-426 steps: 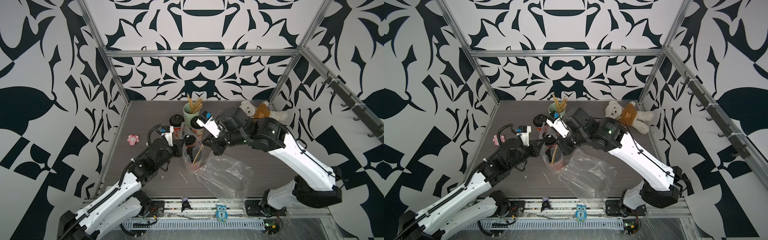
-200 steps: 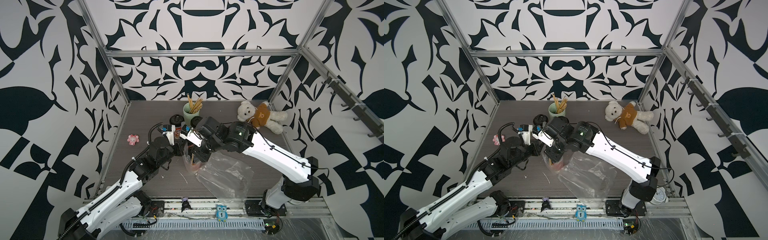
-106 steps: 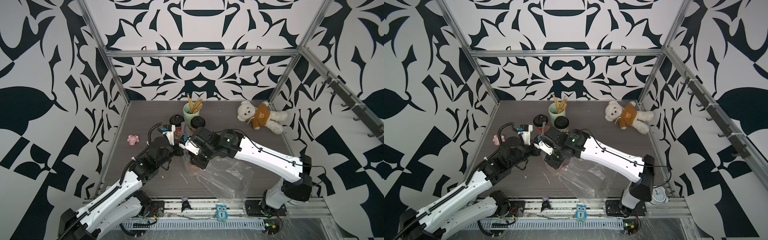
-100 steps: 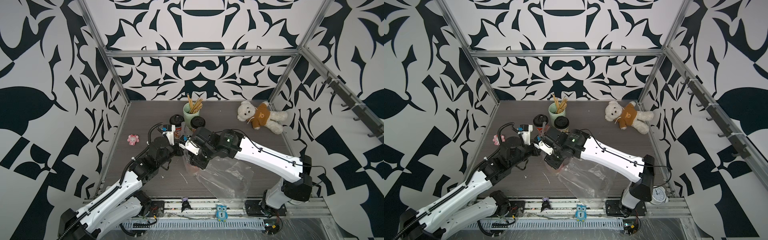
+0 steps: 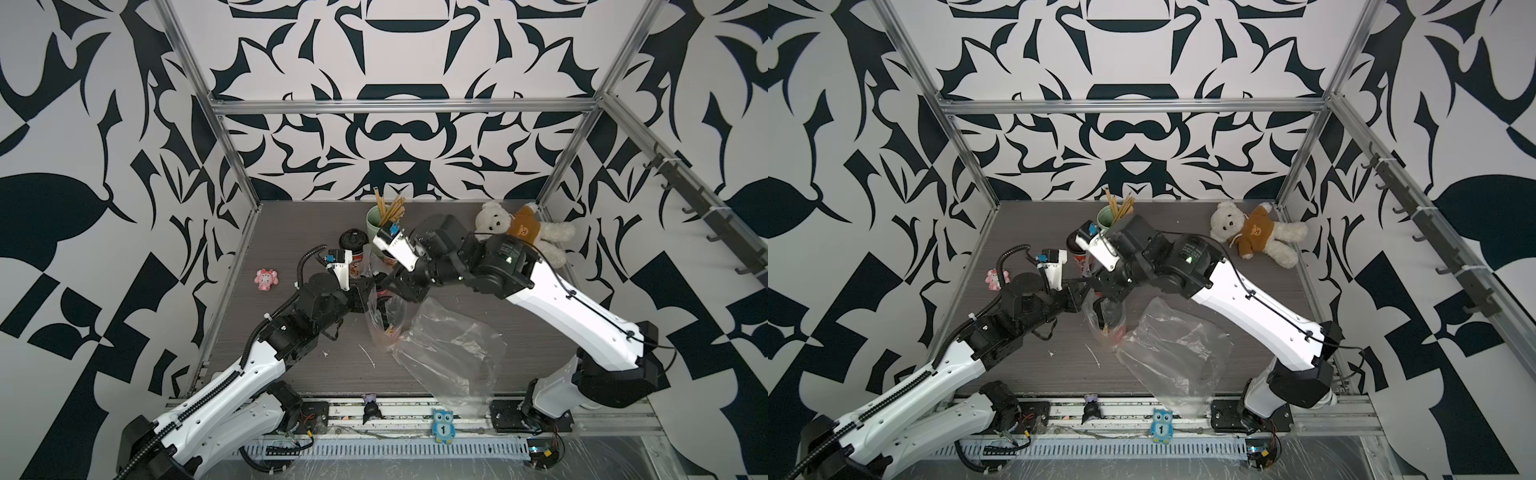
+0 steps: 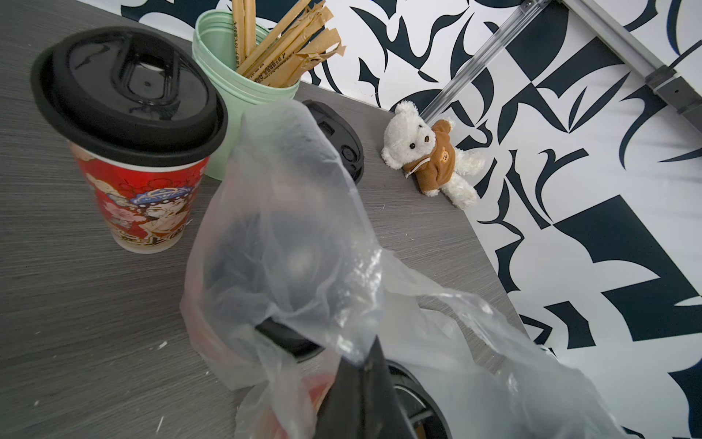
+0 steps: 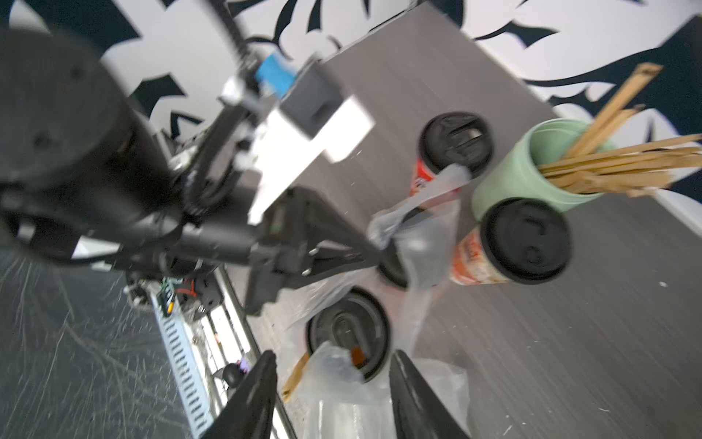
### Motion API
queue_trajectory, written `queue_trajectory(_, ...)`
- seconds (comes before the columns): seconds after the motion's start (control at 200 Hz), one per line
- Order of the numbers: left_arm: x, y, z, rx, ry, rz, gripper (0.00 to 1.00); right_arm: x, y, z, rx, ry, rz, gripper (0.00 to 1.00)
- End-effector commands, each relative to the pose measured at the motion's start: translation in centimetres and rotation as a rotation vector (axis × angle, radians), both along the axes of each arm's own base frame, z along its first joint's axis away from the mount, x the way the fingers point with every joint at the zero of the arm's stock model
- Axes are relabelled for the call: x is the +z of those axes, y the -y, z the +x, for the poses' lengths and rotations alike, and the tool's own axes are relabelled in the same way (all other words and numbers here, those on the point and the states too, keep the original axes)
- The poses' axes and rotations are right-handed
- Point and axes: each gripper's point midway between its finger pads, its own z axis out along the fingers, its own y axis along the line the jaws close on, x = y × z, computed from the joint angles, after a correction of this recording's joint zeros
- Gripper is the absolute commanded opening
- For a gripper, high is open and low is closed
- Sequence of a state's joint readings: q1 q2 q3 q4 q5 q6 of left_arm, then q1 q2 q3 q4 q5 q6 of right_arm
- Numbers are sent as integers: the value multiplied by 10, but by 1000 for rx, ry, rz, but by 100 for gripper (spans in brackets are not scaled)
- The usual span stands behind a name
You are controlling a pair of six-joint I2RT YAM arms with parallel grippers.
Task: Pack milk tea into plastic carrier bags
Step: Place the straw in the plastic carrier bag, then pick up the straw from the container.
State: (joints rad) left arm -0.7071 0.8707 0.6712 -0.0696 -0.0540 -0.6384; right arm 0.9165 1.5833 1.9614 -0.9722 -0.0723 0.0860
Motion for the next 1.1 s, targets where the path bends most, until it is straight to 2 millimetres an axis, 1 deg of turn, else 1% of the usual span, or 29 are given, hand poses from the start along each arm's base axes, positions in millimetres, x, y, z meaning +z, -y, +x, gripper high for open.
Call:
queue_trajectory(0.0,8,2,-1,-18,27,-14,0,3,4,66,-100,2,46,50)
queue_trajectory(0.11,6,4,-2,-40,35,2,0,-6,7,131,-180,2,50,48)
queue_trajectory(0.16,4,6,-3,-50,38,13,0,-13,5,160,-208,-2,57,48)
queue_trajectory(0.19,3,6,-3,-52,40,18,0,-11,5,177,-224,5,74,47)
queue_trajectory(0.2,3,6,-2,-52,41,20,0,-14,4,183,-228,2,74,47)
queue_trajectory(0.21,2,6,-3,-54,41,23,0,-12,4,187,-232,9,82,47)
queue_trajectory(0.22,2,6,-3,-54,41,23,0,-15,4,193,-236,8,83,47)
queue_trajectory(0.23,1,6,-3,-55,42,25,0,-12,4,198,-240,16,92,47)
queue_trajectory(0.24,1,6,-3,-55,44,26,0,-16,2,204,-243,16,91,47)
queue_trajectory(0.25,0,5,-3,-55,43,29,0,-9,2,208,-245,35,106,47)
queue_trajectory(0.31,-2,5,-2,-53,48,36,0,-12,-4,233,-258,72,135,47)
queue_trajectory(0.415,-3,2,-2,-46,59,44,0,-25,-13,272,-284,107,200,47)
queue_trajectory(0.48,-3,1,-1,-38,68,50,0,-32,-17,291,-299,120,256,47)
queue_trajectory(0.54,-4,-1,-1,-33,73,59,0,-35,-21,302,-301,131,306,47)
queue_trajectory(0.55,-4,-1,-1,-32,74,59,0,-32,-21,304,-300,141,322,47)
queue_trajectory(0.555,-4,-2,-1,-31,75,61,0,-38,-22,305,-300,132,318,47)
queue_trajectory(0.565,-4,-2,-1,-31,75,61,0,-41,-23,306,-300,129,321,47)
queue_trajectory(0.675,-5,-4,-1,-21,80,70,0,-44,-31,319,-291,143,383,47)
queue_trajectory(0.695,-6,-4,-1,-21,80,72,0,-49,-34,321,-288,135,385,47)
queue_trajectory(0.7,-6,-4,-1,-21,79,71,0,-44,-35,321,-286,143,395,47)
queue_trajectory(0.715,-6,-5,-1,-20,79,73,0,-40,-36,322,-279,150,408,47)
queue_trajectory(0.73,-6,-5,-1,-20,79,75,0,-41,-37,323,-278,148,413,47)
queue_trajectory(0.75,-6,-5,-1,-19,78,76,0,-36,-38,323,-275,153,427,47)
queue_trajectory(0.76,-7,-5,0,-17,77,77,0,-45,-40,326,-275,143,423,47)
queue_trajectory(0.77,-7,-5,0,-17,77,78,0,-47,-42,327,-272,139,428,47)
queue_trajectory(0.775,-7,-5,0,-18,77,79,0,-52,-43,329,-272,133,425,47)
queue_trajectory(0.9,-9,-6,1,-9,72,83,0,-56,-51,334,-253,131,466,47)
queue_trajectory(0.975,-10,-6,2,-5,70,84,0,-56,-52,336,-257,138,477,47)
queue_trajectory(1.095,-10,-5,3,-4,69,83,0,-63,-53,340,-263,140,478,48)
